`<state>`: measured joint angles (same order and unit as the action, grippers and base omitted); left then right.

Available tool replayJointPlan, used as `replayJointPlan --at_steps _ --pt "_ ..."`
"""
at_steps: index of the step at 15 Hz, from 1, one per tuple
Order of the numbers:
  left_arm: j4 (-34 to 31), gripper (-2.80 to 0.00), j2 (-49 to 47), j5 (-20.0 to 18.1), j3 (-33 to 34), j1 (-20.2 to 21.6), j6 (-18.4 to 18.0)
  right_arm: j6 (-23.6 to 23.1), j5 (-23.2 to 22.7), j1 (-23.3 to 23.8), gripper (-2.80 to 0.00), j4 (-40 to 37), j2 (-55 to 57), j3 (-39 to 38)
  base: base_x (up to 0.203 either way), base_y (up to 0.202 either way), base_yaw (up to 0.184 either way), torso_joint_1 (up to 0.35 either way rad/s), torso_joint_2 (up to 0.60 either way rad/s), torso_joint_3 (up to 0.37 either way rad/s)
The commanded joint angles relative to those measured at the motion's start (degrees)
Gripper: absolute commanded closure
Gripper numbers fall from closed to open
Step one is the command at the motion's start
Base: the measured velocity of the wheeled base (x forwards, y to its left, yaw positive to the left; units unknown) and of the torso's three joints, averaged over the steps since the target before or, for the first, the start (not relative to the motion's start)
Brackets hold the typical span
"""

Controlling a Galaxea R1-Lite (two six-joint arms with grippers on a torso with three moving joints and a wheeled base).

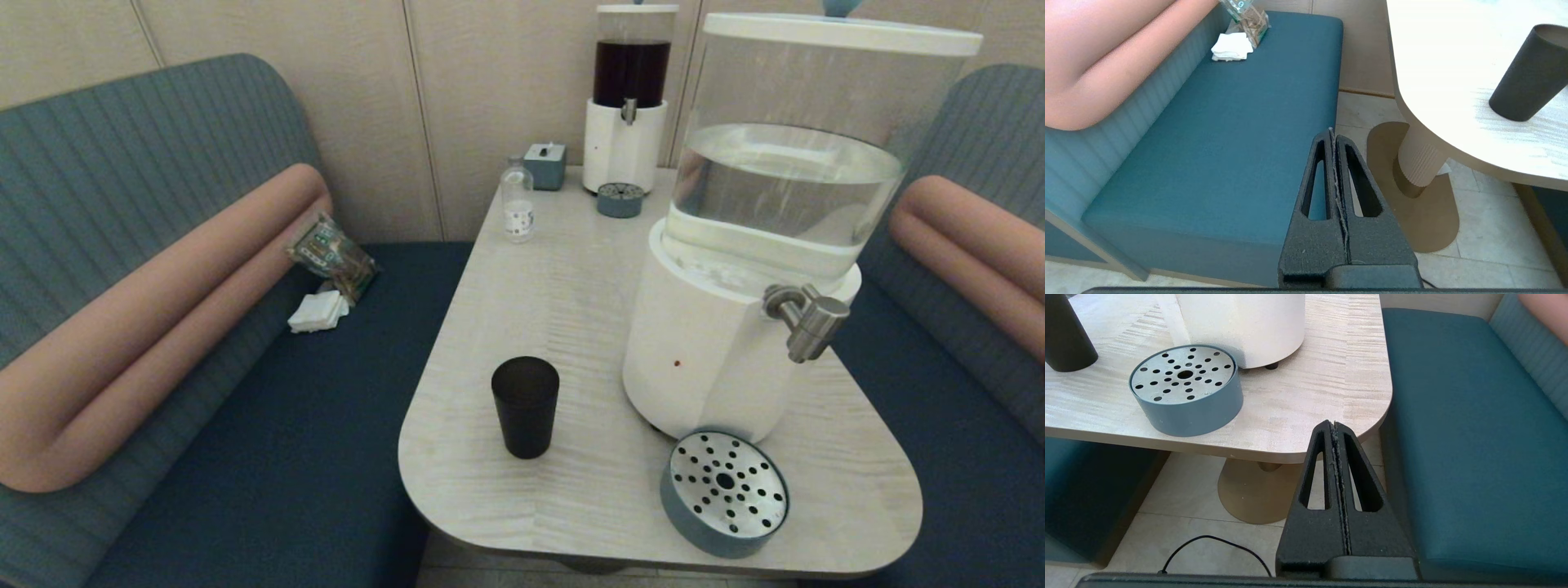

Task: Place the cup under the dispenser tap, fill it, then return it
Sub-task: Pick up the cup

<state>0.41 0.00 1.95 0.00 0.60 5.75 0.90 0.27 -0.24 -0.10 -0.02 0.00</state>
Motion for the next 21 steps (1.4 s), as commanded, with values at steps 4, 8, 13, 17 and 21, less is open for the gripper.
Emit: replayJointPlan --at_steps 4,8,13,17,21 --pt "-1.14 0.0 -0.57 -2.55 -3.96 0.02 -1.88 -0.02 0.0 -0.02 0.0 0.01 0.02 -0.06 0.0 0.0 0.0 0.0 0.0 0.0" --pt "-6.05 0.0 -10.48 -15.48 -16.83 0.02 3.12 -0.02 0.0 -0.02 0.0 0.01 0.02 0.0 0.0 0.0 0.0 0.0 0.0 0.0" --pt "5.96 0.0 -33.14 -22.6 -24.15 0.02 9.99 -0.02 0.0 -0.02 0.0 0.01 0.02 0.0 0.0 0.0 0.0 0.0 0.0 0.0" --pt "22.63 0.0 -50.42 -26.15 -24.79 0.07 11.19 -0.11 0.0 -0.02 0.0 0.01 0.02 0.0 0.0 0.0 0.0 0.0 0.0 0.0" --pt "42.71 0.0 -64.04 -37.07 -22.38 0.04 8.53 -0.02 0.0 -0.02 0.0 0.01 0.02 0.0 0.0 0.0 0.0 0.0 0.0 0.0"
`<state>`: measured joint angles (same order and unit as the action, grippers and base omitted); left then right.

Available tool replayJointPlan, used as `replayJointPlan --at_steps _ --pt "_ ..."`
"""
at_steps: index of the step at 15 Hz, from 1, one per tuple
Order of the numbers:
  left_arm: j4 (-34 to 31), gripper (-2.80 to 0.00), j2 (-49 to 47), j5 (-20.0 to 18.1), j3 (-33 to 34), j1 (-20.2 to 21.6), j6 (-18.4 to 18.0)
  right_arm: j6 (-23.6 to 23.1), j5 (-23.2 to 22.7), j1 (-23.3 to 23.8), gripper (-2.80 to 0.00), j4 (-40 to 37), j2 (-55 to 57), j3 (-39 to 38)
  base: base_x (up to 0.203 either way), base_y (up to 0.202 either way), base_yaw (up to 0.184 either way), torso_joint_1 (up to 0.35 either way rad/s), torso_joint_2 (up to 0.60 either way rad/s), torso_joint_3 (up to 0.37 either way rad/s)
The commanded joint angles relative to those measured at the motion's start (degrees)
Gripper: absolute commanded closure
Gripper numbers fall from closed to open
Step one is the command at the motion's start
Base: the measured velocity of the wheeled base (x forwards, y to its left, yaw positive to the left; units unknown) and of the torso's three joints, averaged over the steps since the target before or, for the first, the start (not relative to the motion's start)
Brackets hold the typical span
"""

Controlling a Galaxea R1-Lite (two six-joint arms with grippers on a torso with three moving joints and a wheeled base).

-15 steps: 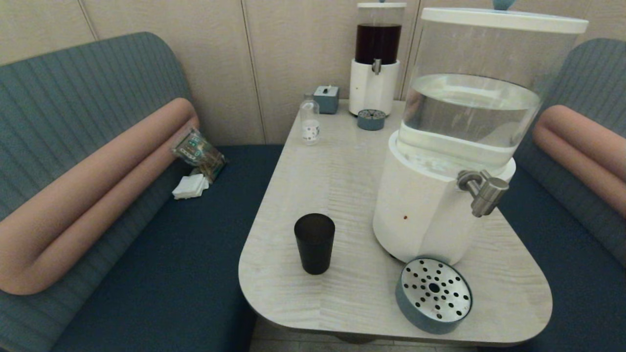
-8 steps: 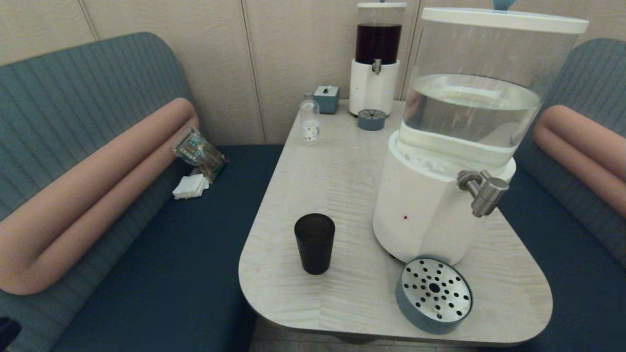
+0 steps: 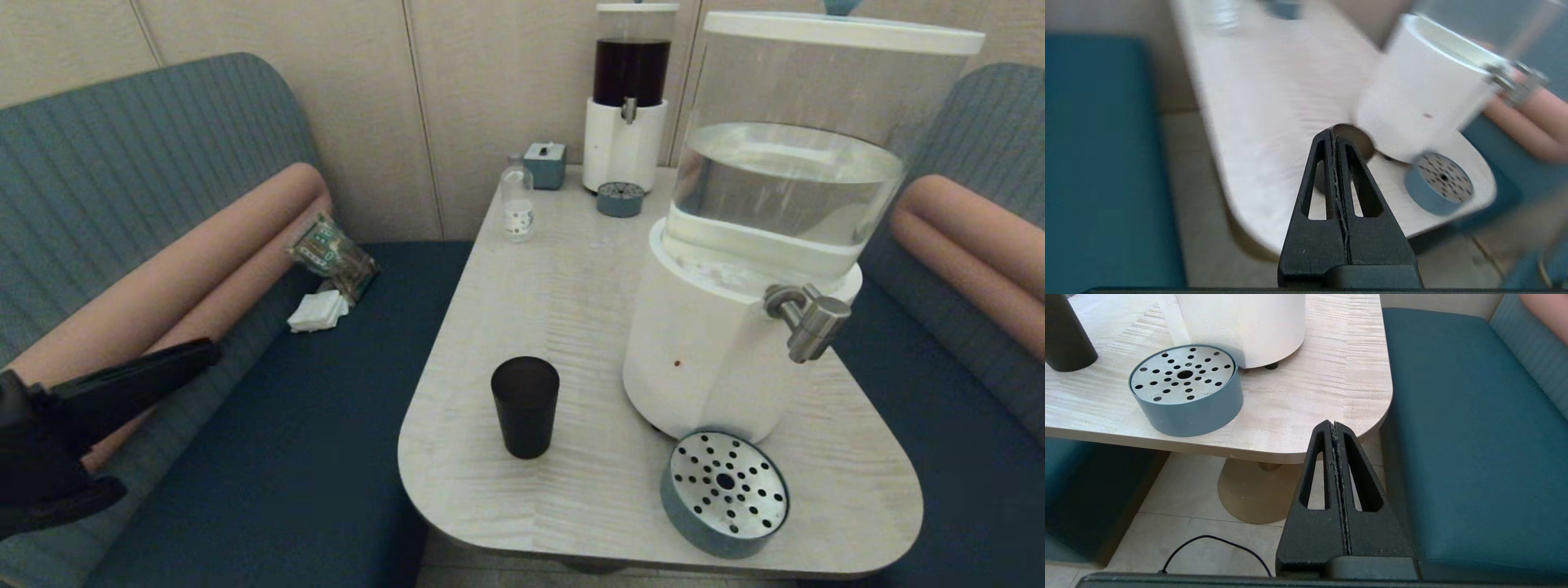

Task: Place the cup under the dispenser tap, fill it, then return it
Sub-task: Pick up the cup

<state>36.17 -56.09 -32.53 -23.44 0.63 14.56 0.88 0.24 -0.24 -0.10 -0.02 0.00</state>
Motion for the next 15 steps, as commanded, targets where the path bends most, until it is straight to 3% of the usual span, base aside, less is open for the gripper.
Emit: replayJointPlan --at_steps 1,2,3,7,9,12,15 --pt "13.55 0.0 -11.87 -4.78 2.61 -0.01 -1.02 0.0 0.02 -0.02 0.0 0.01 0.02 0.0 0.0 0.0 0.0 0.0 0.0 0.0" --pt "19.97 0.0 -15.8 -6.24 4.03 -0.01 -1.69 0.0 0.02 -0.02 0.0 0.01 0.02 0.0 0.0 0.0 0.0 0.0 0.0 0.0" --pt "25.64 -2.8 -19.45 -7.34 5.25 -0.01 -2.31 -0.07 0.02 0.05 0.0 0.01 0.02 0.0 0.0 0.0 0.0 0.0 0.0 0.0" --pt "46.0 -2.8 -35.18 -12.16 9.96 -0.02 -7.01 0.0 0.02 0.06 0.0 0.01 0.02 -0.01 0.0 0.0 0.0 0.0 0.0 0.0" --pt "50.98 -2.8 -40.01 -16.88 13.37 -0.02 -12.14 0.0 0.02 -0.02 0.0 0.01 0.02 -0.05 0.0 0.0 0.0 0.0 0.0 0.0" --pt "51.49 -2.8 -43.11 -21.27 12.77 -0.02 -12.88 0.0 0.02 -0.02 0.0 0.01 0.02 0.0 0.0 0.0 0.0 0.0 0.0 0.0" --pt "51.49 -2.8 -46.33 -21.86 10.2 -0.02 -13.12 0.0 0.02 0.0 0.0 0.01 0.02 -0.01 0.0 0.0 0.0 0.0 0.0 0.0"
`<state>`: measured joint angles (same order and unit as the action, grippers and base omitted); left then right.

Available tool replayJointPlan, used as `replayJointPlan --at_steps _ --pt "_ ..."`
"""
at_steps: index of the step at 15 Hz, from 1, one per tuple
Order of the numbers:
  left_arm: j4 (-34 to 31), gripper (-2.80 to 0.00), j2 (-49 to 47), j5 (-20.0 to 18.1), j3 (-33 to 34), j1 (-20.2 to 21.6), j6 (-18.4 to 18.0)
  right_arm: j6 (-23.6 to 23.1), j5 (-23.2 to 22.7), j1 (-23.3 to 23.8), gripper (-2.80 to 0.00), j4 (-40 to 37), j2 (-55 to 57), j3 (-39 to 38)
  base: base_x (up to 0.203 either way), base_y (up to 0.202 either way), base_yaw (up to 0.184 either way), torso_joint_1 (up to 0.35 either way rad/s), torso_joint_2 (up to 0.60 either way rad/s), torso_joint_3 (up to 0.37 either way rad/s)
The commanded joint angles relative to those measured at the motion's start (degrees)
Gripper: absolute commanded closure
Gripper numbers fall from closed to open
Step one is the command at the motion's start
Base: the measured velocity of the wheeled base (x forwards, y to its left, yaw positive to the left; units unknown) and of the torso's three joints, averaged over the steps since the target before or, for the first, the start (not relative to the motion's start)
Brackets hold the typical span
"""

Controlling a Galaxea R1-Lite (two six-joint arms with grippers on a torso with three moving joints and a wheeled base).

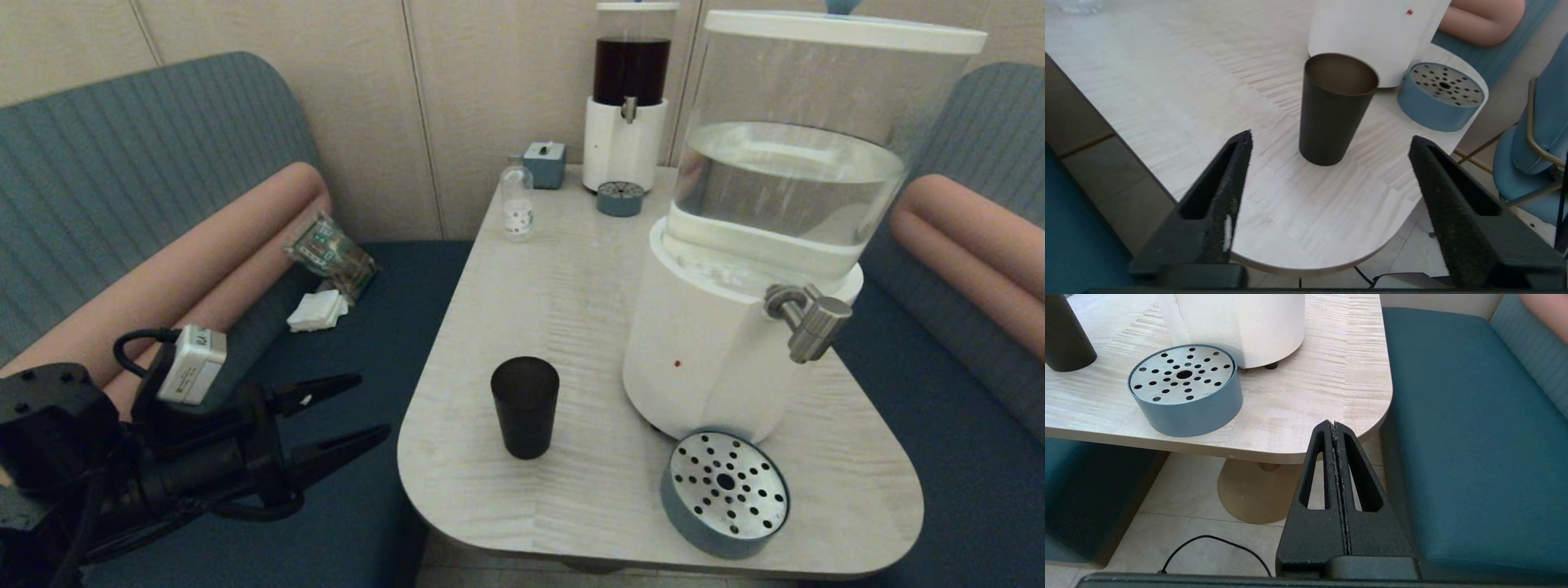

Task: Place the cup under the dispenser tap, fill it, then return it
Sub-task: Pick up the cup

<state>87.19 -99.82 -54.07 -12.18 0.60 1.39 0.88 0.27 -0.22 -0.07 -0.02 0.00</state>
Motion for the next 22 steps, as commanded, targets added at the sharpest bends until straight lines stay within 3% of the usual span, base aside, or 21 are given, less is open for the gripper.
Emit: replayJointPlan --at_steps 1,14,20,22 --pt "0.48 -2.8 -3.41 -0.33 -1.76 0.02 0.18 0.0 0.0 0.02 0.0 -0.01 0.02 0.0 0.0 0.0 0.0 0.0 0.0 0.0" --pt "0.48 -2.8 -13.17 -0.41 -12.59 -0.26 0.02 0.0 0.0 -0.04 0.0 -0.01 0.02 0.0 0.0 0.0 0.0 0.0 0.0 0.0" --pt "0.48 -2.8 -19.59 -1.79 -15.67 -4.76 -0.39 0.0 0.0 -0.04 0.0 -0.01 0.02 0.0 0.0 0.0 0.0 0.0 0.0 0.0" --pt "0.48 -2.8 -21.51 -4.03 -16.45 -6.02 -0.43 -0.04 0.0 0.05 0.0 -0.01 0.02 0.0 0.0 0.0 0.0 0.0 0.0 0.0"
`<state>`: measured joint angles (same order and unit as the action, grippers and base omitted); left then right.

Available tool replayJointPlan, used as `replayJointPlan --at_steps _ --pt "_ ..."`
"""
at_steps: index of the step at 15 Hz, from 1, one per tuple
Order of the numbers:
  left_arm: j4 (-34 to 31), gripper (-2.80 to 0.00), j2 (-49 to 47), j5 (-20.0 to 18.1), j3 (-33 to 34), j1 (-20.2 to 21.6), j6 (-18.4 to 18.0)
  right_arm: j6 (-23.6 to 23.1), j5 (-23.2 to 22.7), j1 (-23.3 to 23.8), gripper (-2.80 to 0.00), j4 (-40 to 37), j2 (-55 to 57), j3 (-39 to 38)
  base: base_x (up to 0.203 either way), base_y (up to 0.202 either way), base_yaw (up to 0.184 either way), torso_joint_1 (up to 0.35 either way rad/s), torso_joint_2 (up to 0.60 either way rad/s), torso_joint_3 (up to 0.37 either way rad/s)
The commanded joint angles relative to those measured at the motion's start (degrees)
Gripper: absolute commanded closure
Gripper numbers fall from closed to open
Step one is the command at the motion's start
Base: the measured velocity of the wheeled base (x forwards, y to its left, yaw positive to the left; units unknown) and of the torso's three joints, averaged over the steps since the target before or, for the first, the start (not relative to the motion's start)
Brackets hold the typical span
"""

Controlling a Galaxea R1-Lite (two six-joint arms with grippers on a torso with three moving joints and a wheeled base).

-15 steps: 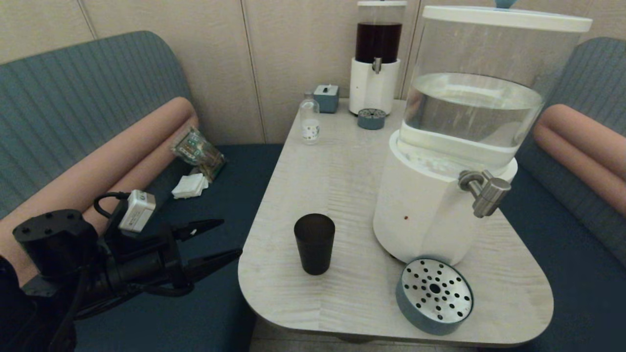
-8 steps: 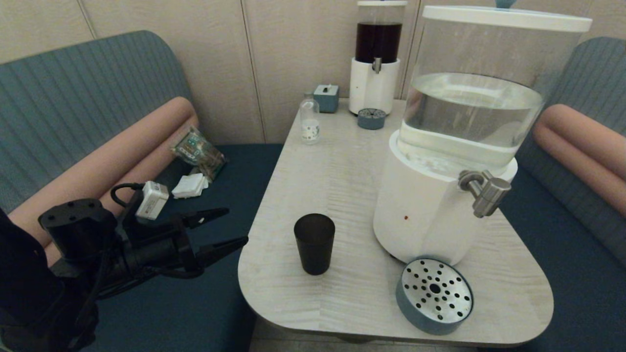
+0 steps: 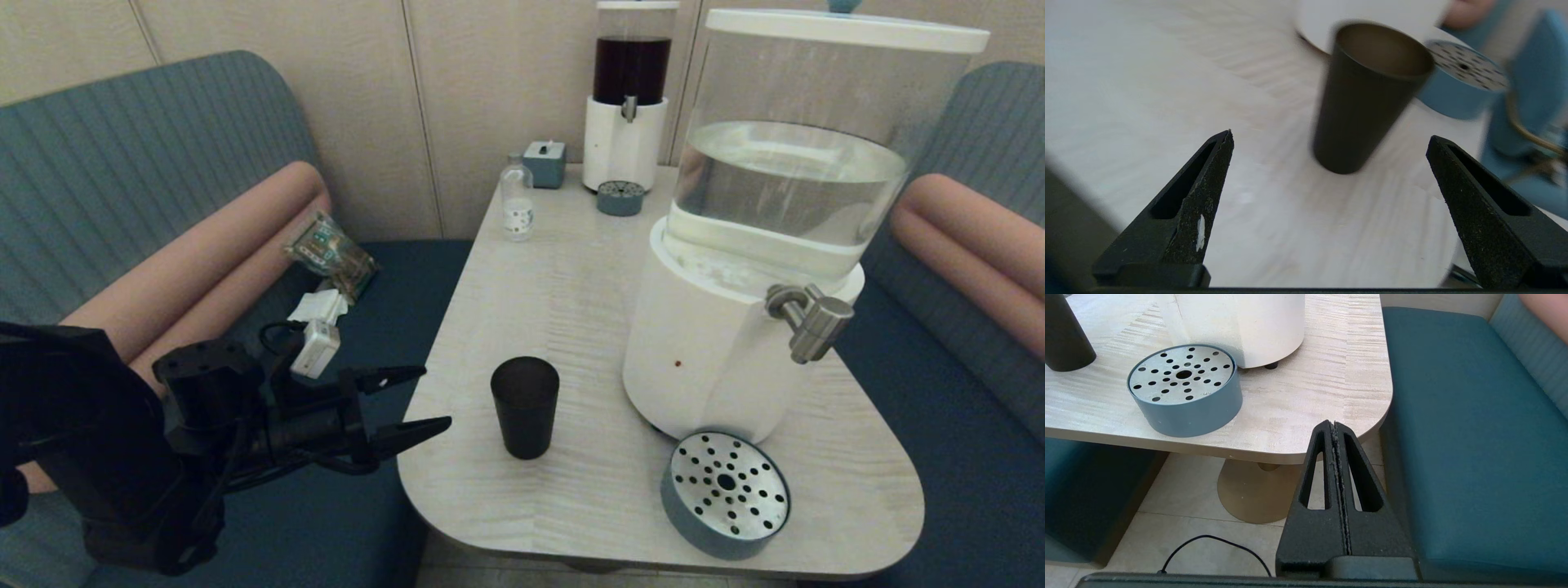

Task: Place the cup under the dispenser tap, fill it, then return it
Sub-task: Pick up the cup

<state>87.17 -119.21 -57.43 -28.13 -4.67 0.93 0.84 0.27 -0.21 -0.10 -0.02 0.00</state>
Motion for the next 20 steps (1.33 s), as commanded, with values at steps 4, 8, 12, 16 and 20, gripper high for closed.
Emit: replayJointPlan --at_steps 4,8,12,16,20 --pt "0.49 -2.8 -6.15 -2.0 -4.66 -1.96 -0.18 0.04 0.0 -0.06 0.0 0.01 0.02 0.0 0.0 0.0 0.0 0.0 0.0 0.0" --pt "0.49 -2.8 -10.26 -2.25 -8.42 -4.69 -0.11 -0.05 0.0 -0.06 0.0 0.01 0.02 0.0 0.0 0.0 0.0 0.0 0.0 0.0" --pt "0.49 -2.8 -13.97 -1.96 -13.32 -8.87 0.4 0.04 0.0 -0.06 0.0 0.01 0.02 0.0 0.0 0.0 0.0 0.0 0.0 0.0" --pt "0.49 -2.8 -14.2 -1.38 -15.83 -12.3 1.15 0.02 0.0 0.03 0.0 0.01 0.02 0.0 0.0 0.0 0.0 0.0 0.0 0.0" --pt "0.49 -2.8 -15.31 0.3 -18.5 -13.7 1.7 0.02 0.0 0.02 0.0 0.01 0.02 0.0 0.0 0.0 0.0 0.0 0.0 0.0"
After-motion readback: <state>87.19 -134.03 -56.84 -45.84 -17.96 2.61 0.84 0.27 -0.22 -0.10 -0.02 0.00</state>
